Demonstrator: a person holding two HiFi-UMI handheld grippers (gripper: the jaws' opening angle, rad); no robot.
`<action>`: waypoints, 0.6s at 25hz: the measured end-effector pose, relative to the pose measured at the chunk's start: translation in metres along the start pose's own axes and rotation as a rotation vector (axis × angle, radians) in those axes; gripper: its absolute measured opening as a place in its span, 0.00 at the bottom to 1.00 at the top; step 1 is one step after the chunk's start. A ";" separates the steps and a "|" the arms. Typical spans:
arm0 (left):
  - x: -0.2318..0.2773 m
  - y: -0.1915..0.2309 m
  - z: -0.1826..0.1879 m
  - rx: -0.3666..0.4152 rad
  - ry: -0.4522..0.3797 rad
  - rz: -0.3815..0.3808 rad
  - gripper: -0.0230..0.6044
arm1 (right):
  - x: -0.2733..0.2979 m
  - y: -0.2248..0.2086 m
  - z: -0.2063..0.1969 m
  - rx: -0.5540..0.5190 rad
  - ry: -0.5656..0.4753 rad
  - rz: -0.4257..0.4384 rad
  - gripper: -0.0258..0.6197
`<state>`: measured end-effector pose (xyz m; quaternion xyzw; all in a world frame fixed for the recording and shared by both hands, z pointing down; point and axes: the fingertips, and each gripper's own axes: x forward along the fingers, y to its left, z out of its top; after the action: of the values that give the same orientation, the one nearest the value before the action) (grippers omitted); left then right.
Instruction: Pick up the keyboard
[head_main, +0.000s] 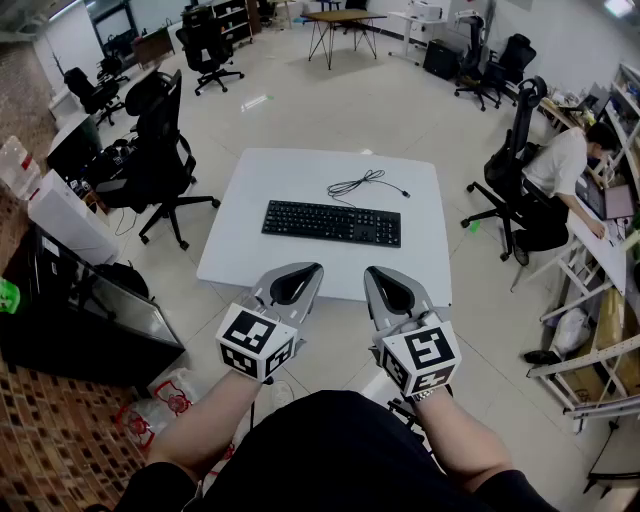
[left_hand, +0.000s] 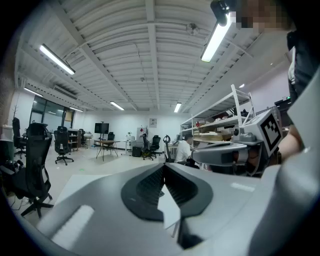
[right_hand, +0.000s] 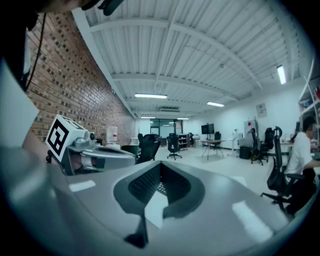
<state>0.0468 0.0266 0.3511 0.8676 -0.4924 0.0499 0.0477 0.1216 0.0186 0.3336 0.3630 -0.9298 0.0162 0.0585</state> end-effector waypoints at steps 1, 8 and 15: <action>0.001 -0.002 0.000 0.001 -0.001 0.004 0.04 | -0.002 -0.001 0.000 -0.001 0.000 0.004 0.04; 0.009 -0.017 -0.003 -0.003 0.003 0.022 0.04 | -0.011 -0.011 -0.006 0.002 0.010 0.032 0.04; 0.011 0.001 -0.010 -0.102 0.017 0.047 0.10 | -0.006 -0.012 -0.013 0.021 0.026 0.059 0.04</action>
<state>0.0513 0.0183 0.3628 0.8519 -0.5140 0.0329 0.0949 0.1349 0.0148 0.3461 0.3360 -0.9390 0.0324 0.0660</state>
